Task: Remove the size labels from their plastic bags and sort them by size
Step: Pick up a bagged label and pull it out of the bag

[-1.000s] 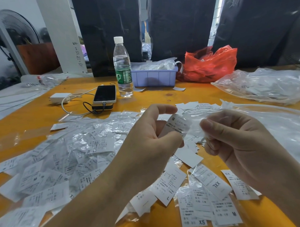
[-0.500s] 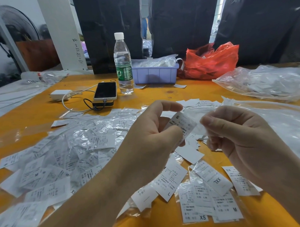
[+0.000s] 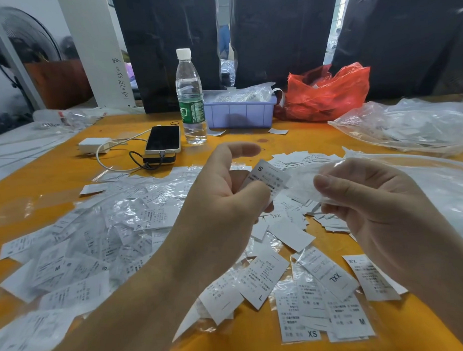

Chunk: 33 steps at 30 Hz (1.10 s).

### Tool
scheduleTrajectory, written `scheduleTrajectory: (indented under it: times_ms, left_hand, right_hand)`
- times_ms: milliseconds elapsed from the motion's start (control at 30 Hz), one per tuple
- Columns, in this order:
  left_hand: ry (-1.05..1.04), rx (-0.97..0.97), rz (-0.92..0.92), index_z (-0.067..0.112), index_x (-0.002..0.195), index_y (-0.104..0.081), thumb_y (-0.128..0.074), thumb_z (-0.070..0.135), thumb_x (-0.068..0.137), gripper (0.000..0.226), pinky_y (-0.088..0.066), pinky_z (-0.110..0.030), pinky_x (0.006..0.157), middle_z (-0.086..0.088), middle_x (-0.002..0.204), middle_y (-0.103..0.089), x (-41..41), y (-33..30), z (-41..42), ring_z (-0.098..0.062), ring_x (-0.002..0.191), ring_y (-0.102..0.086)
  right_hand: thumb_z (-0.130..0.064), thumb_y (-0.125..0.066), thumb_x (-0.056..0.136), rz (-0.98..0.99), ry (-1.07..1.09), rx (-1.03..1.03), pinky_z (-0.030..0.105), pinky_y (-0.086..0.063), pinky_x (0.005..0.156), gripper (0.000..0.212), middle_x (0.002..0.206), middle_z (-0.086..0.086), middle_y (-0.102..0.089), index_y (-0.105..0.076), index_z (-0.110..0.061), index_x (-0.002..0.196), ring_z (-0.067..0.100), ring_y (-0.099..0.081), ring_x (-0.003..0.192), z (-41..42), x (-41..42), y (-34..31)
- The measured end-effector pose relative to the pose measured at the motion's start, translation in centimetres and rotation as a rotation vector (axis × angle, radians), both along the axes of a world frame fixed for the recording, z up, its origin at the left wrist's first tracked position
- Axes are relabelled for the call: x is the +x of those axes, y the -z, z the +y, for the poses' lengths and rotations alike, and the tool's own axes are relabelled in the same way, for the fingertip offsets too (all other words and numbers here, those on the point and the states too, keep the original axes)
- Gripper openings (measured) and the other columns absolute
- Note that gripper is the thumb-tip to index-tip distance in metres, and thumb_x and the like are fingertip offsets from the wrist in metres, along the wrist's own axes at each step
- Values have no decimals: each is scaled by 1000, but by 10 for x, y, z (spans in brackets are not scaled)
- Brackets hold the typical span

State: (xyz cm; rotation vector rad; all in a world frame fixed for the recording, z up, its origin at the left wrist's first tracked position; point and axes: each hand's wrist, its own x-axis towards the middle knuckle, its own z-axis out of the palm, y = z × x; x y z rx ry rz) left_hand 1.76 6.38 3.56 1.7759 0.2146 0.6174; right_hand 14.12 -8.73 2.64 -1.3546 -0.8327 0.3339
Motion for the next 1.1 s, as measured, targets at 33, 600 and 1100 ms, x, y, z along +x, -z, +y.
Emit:
scheduleTrajectory:
  times_ms: [33, 600, 1100]
  left_hand:
    - [0, 5, 5, 41, 111, -52, -53, 22, 76, 40, -45, -15, 53, 1, 70, -67, 0, 0, 0, 0, 58, -57]
    - [82, 76, 129, 47, 113, -47, -55, 26, 74, 45, -56, -47, 63, 10, 84, -71, 2, 1, -5, -13, 65, -57]
    - [155, 187, 112, 49, 119, -44, -55, 28, 76, 49, -52, -50, 60, -7, 80, -67, 0, 1, -12, -31, 74, -61]
  right_hand:
    - [-45, -80, 59, -4, -1, 0, 38, -42, 76, 29, 73, -3, -63, -71, -19, 69, 15, -57, 75, 0, 0, 0]
    - [-29, -82, 66, 11, -74, -17, 36, -49, 71, 16, 71, 3, -64, -70, -17, 66, 27, -60, 75, 2, -5, 0]
    - [-20, -76, 57, 122, -154, 0, 27, -53, 53, 13, 64, 10, -64, -72, -14, 68, 19, -57, 54, 3, -12, -2]
